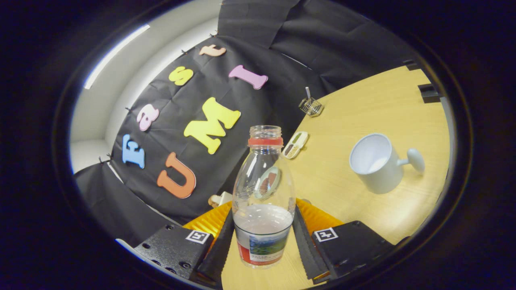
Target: Take the bottle from table, then pour the juice into the cup, finally place the bottle on the coaster
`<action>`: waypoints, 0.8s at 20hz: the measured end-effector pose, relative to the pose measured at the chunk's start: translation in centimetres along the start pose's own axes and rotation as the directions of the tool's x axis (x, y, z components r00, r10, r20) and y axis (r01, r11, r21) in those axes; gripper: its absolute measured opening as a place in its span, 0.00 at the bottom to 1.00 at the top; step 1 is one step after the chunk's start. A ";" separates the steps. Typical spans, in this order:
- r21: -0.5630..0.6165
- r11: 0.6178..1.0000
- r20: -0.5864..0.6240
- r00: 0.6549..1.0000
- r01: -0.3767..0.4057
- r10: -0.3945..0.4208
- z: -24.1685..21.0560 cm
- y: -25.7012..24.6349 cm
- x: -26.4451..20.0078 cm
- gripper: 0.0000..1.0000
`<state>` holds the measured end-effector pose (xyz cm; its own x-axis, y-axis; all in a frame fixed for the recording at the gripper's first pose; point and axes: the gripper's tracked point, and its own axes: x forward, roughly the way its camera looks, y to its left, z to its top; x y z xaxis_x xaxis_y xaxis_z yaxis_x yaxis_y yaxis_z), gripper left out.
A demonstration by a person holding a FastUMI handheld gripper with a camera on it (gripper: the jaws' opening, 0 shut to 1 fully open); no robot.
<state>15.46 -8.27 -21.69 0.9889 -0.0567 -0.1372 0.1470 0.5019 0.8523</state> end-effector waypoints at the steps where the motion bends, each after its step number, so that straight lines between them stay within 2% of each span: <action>1: 0.029 1.000 -0.009 1.000 -0.001 0.001 0.0 -0.2 0.2 0.79; 5: 0.176 0.984 -0.022 0.999 -0.023 0.027 -0.3 -0.3 0.5 0.79; 11: 0.313 0.949 -0.030 0.999 -0.023 0.034 -0.3 -0.9 0.3 0.79; 16: 0.378 0.926 -0.044 0.999 -0.011 0.030 -0.3 -1.8 0.2 0.79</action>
<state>15.39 -8.93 -23.36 0.9910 -0.0038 -0.1339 0.1331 0.1386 0.9814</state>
